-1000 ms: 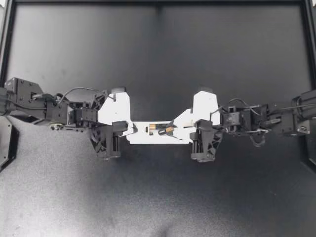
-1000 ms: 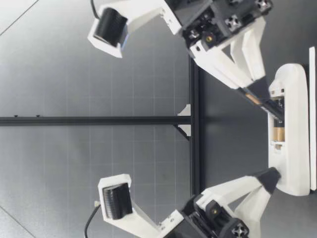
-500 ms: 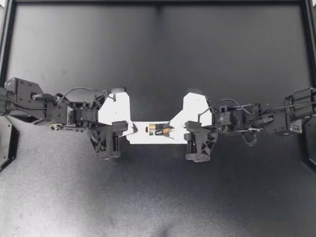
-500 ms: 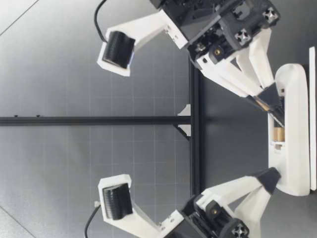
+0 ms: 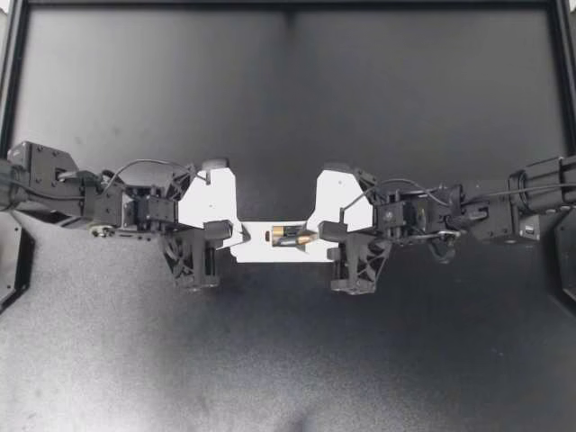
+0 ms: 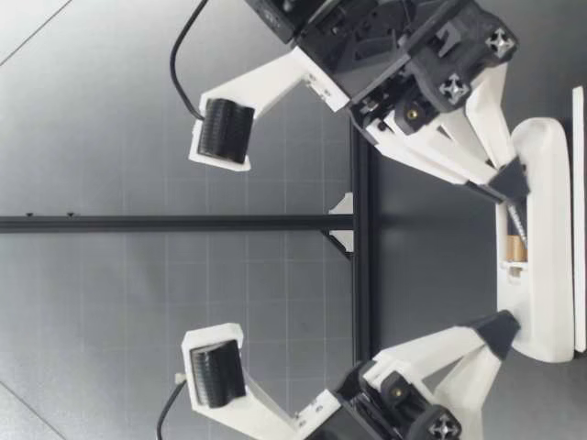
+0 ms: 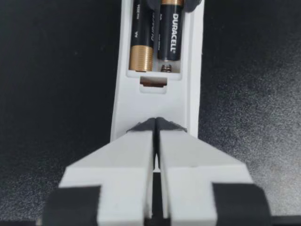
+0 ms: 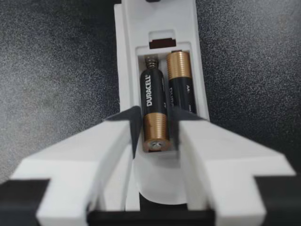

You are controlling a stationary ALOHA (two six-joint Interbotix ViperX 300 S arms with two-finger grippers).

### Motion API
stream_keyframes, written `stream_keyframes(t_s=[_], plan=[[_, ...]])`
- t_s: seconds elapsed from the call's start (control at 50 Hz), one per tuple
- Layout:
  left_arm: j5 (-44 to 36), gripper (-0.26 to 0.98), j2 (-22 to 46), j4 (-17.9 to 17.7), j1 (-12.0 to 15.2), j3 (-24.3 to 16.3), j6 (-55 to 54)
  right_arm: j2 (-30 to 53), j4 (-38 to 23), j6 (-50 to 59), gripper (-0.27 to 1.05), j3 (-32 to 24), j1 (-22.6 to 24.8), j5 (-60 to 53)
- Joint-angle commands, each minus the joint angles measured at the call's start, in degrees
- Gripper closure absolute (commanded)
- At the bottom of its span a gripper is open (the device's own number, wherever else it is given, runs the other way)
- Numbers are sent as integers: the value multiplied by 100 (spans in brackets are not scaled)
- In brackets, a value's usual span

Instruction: Place the battery into the slot of the remote controller.

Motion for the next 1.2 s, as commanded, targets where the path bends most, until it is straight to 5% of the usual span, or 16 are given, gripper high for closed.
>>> stream_keyframes(t_s=[0.0, 0.2, 0.42, 0.64, 0.92, 1.18], plan=[[26, 89, -70, 0, 26, -26, -9, -316, 9, 53, 37, -79, -26, -26], [26, 89, -79, 0, 26, -18, -26, -773, 439, 879, 37, 255, -18, -589], [53, 89, -88, -44, 26, -18, -35, -1081, 606, 3718, 41, 976, -18, -1811], [53, 89, -88, -44, 26, -53, -26, -976, 343, 6196, 57, 1125, -9, -1775], [53, 89, -62, -79, 26, -18, -44, -976, 53, 6899, 80, 967, -18, -1002], [53, 89, -53, -88, 26, -26, -35, -870, 35, 6873, 85, 694, -18, -571]])
